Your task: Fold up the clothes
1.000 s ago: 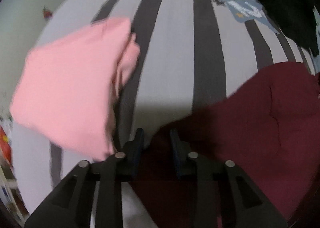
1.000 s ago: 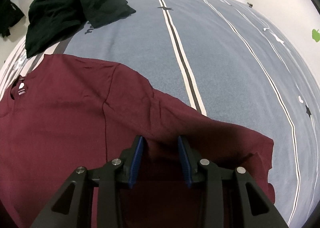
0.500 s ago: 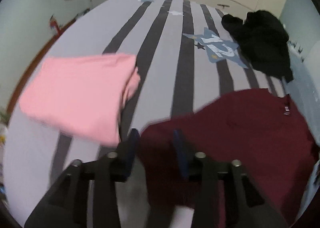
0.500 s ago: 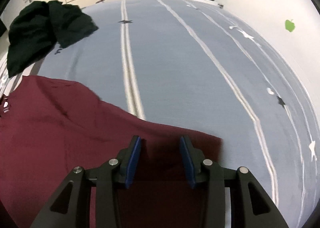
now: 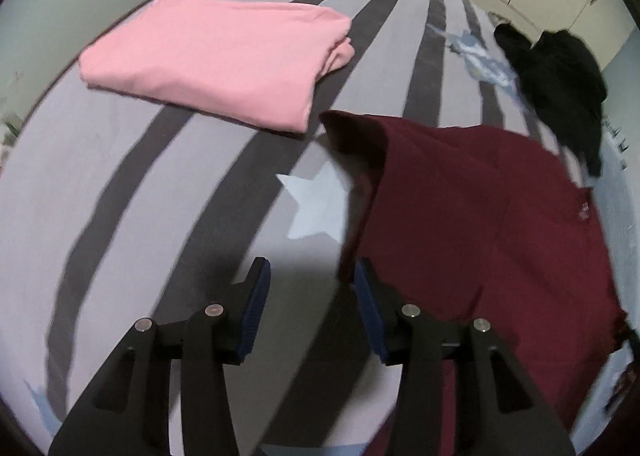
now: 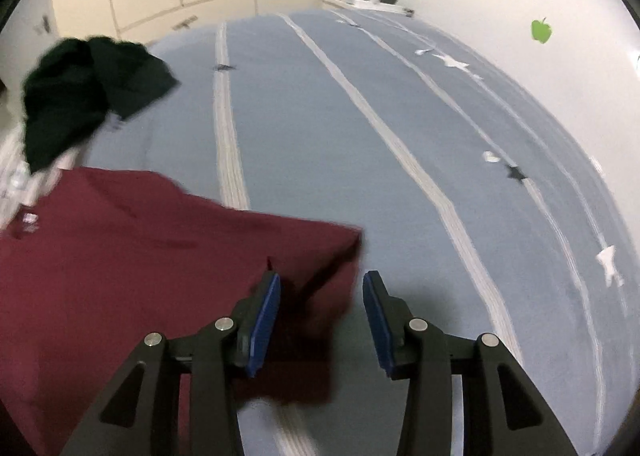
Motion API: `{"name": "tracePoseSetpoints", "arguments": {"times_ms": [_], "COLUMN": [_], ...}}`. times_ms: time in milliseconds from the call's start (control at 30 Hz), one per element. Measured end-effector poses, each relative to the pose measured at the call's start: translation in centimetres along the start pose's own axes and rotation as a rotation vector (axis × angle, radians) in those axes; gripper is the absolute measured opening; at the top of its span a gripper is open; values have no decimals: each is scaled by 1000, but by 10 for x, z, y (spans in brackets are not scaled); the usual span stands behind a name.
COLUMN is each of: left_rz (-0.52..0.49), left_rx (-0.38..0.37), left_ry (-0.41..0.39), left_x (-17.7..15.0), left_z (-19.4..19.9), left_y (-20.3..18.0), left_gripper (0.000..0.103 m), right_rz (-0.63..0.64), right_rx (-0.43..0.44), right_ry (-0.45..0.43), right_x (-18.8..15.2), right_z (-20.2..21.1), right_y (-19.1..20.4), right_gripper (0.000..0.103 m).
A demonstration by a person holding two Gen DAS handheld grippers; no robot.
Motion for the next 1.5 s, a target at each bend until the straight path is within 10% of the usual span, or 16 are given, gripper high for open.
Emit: {"name": "tracePoseSetpoints", "arguments": {"times_ms": [467,600,1233,1500], "left_rz": [-48,-87,-86,-74], "left_rx": [-4,8,49,-11], "left_ry": [26,11,-19,-36], "left_x": [6,10,28,26], "left_z": [-44,-38,-5,2], "left_y": [-11,-13,3,-12], "left_gripper": [57,2,0,61], "right_rz": [37,30,35,22], "right_rx": [5,-1,55,116], "right_ry": [103,99,40,28], "right_x": [-62,-63,-56,-56], "right_z": [-22,-24,4,22], "right_y": [23,15,19,33], "right_gripper": [42,47,50,52]}}
Point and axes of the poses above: each gripper's, at about its wrist camera, not at the fingertips, and z roughly against the way its jaws point, y to its left, x to its top, the point moved 2 cm from there along -z, roughly the way its jaws point, and after that the axes turned 11 degrees about -z, right-handed, at the moved point
